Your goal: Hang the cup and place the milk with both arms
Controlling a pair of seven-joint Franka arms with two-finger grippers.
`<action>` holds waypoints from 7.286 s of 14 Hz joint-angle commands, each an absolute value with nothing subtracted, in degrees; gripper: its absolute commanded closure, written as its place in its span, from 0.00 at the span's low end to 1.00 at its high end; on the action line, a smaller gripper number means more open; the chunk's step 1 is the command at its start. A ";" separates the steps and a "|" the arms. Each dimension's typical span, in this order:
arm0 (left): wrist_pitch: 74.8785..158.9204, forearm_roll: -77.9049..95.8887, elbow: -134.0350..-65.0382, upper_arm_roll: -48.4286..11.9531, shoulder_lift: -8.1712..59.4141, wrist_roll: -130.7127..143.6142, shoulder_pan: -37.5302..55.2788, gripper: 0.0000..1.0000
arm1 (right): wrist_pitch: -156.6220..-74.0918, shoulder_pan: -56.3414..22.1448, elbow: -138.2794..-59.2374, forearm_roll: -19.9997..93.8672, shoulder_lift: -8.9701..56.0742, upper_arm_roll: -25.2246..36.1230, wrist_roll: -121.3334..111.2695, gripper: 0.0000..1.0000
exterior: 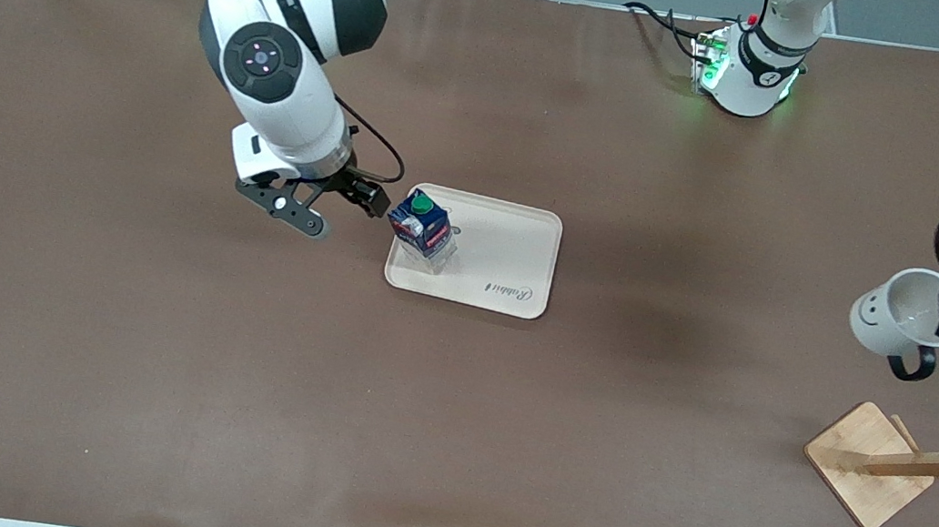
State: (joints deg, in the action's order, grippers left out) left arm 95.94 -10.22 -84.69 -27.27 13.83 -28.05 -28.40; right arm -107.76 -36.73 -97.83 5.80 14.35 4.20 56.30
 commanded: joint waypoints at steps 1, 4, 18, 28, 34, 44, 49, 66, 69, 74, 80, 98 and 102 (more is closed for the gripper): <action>95.71 -9.49 -84.99 -27.42 14.93 -36.09 -30.92 1.00 | -111.87 -40.41 -98.79 5.98 15.81 4.83 62.21 0.00; 98.43 -9.75 -84.90 -27.33 16.17 -43.13 -32.17 1.00 | -116.88 -42.88 -99.75 5.98 17.84 4.83 66.00 0.00; 105.73 -9.76 -82.88 -26.89 19.51 -49.31 -36.82 1.00 | -114.12 -43.52 -92.59 5.89 19.60 5.01 68.73 1.00; 109.41 -9.75 -78.40 -26.81 24.43 -53.17 -37.88 1.00 | -92.46 -15.76 -85.51 3.53 15.56 5.36 17.71 1.00; 113.20 -9.41 -77.70 -26.98 26.01 -51.60 -37.00 0.00 | -102.54 -10.29 -102.71 -5.45 9.86 5.27 11.63 1.00; 99.51 -9.41 -78.31 -33.48 16.45 -22.81 -37.27 0.00 | -117.14 -2.38 -118.81 -5.27 6.77 5.19 1.23 1.00; 93.16 -9.40 -78.22 -38.13 10.73 -5.05 -37.35 0.00 | -122.17 -1.06 -123.66 -5.27 6.50 5.19 1.41 0.94; 86.57 -2.90 -86.82 -12.16 -2.71 4.66 -10.40 0.00 | -76.90 -1.93 -69.46 -6.24 16.44 4.92 1.76 0.00; 86.75 -2.20 -91.39 -3.98 -6.93 5.18 -1.17 0.00 | -77.43 -0.09 -69.35 -3.36 16.26 5.01 1.14 0.00; 86.92 -0.79 -93.34 -3.34 -8.79 5.45 -0.88 0.00 | -83.92 0.27 -81.62 3.43 4.68 4.92 0.18 0.00; 86.57 -0.79 -92.81 -4.57 -8.26 6.33 -0.88 0.00 | -86.66 0.87 -79.74 2.03 4.04 5.01 -3.43 0.00; 86.66 -1.06 -87.89 -6.15 -4.31 4.83 0.09 0.00 | -86.13 1.06 -82.35 0.53 1.14 5.19 -3.60 0.00; 86.84 -0.88 -87.80 -6.15 -3.78 5.97 0.35 0.00 | -85.96 0.88 -82.44 -1.67 1.14 5.10 -3.34 0.00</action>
State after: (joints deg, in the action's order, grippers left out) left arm 87.14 -1.84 -88.77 -6.09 -4.18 5.65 0.32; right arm -85.92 0.13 -81.90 -0.80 2.04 5.69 -2.79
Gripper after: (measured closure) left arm 0.000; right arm 0.000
